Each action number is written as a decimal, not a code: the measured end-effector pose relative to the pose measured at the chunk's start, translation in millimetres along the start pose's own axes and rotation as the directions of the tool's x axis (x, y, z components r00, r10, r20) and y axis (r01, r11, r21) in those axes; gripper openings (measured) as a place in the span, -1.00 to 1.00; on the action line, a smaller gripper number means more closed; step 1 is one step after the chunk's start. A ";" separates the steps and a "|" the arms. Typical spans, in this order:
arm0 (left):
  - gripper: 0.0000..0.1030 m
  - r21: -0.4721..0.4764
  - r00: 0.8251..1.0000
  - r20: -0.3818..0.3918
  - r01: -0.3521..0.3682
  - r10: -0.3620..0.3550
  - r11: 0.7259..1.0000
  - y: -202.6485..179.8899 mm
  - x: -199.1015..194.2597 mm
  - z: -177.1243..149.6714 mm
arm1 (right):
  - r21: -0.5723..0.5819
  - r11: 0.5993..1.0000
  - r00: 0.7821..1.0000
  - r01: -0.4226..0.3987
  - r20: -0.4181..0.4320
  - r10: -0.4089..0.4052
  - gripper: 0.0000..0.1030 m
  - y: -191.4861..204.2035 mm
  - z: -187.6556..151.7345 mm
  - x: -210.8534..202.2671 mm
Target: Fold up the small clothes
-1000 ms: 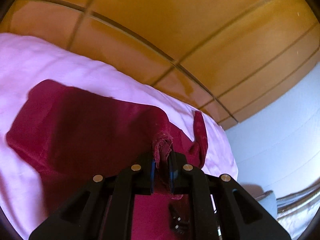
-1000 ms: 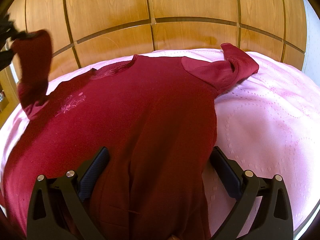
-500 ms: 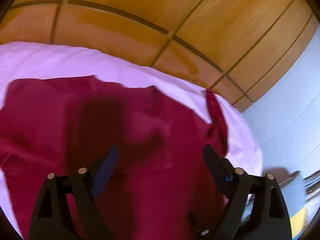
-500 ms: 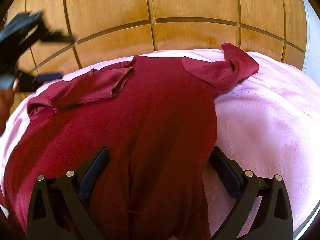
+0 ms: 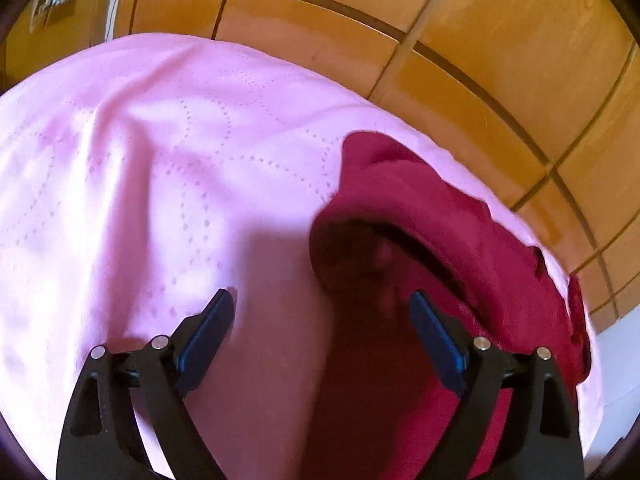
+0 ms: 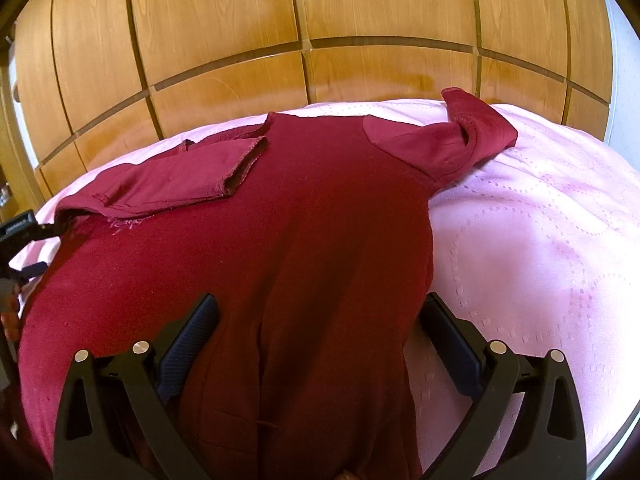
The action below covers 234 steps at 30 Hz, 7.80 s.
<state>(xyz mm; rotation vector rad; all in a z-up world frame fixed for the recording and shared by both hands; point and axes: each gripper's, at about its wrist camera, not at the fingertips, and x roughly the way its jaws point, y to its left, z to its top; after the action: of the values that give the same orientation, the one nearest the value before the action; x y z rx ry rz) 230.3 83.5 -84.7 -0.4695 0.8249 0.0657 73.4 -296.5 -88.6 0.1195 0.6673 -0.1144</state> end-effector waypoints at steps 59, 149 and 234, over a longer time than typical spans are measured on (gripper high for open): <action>-0.79 0.279 0.980 0.048 -0.198 0.193 0.939 -28.3 18.3 -20.6 | 0.345 0.892 0.917 -0.292 -0.163 0.363 -0.14 -3.9 101.1 112.1; 0.95 0.324 0.944 0.089 -0.329 0.317 0.887 -61.0 -3.5 -54.0 | 0.711 0.683 0.977 0.164 -0.022 -0.212 0.60 -242.5 74.5 41.0; 0.95 0.311 0.962 0.114 -0.271 0.248 0.911 -54.7 2.5 -62.4 | -0.135 0.920 0.929 -0.369 -0.094 0.359 0.46 100.1 137.8 63.0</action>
<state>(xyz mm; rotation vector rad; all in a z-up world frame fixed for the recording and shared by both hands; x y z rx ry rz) 201.8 7.5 -102.3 -0.0436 0.8044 0.1897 221.0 -222.2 -13.1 0.1007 0.7085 0.3008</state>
